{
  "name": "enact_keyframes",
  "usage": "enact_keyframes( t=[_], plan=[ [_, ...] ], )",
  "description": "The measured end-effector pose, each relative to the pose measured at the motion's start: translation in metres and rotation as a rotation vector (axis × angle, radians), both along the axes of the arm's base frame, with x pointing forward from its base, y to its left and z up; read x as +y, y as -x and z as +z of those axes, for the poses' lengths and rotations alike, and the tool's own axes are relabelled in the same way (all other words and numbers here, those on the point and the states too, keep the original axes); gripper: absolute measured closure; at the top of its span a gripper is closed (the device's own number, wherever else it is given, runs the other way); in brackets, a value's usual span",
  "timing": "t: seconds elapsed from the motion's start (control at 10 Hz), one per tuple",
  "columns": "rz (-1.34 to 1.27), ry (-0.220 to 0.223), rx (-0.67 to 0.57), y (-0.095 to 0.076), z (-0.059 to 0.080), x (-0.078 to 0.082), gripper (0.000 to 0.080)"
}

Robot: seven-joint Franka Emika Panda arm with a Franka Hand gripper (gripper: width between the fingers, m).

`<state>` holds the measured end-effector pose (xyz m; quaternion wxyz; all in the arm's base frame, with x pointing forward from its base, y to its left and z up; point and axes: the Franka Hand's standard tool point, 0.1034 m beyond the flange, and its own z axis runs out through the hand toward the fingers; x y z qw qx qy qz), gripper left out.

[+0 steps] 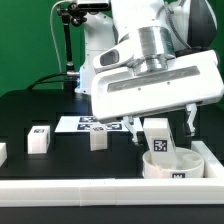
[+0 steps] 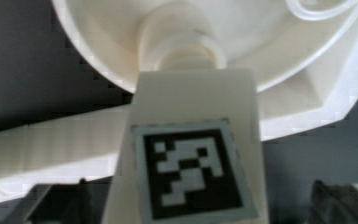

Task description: Assemble stool

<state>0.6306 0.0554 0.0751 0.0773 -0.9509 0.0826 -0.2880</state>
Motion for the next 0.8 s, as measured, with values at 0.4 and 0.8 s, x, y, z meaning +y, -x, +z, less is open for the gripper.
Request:
enact_keyframes(
  t=[0.4, 0.8],
  plan=[
    [0.007, 0.0, 0.011, -0.005, 0.017, -0.007, 0.0151],
    [0.01, -0.003, 0.015, -0.009, 0.035, -0.01, 0.0151]
  ],
)
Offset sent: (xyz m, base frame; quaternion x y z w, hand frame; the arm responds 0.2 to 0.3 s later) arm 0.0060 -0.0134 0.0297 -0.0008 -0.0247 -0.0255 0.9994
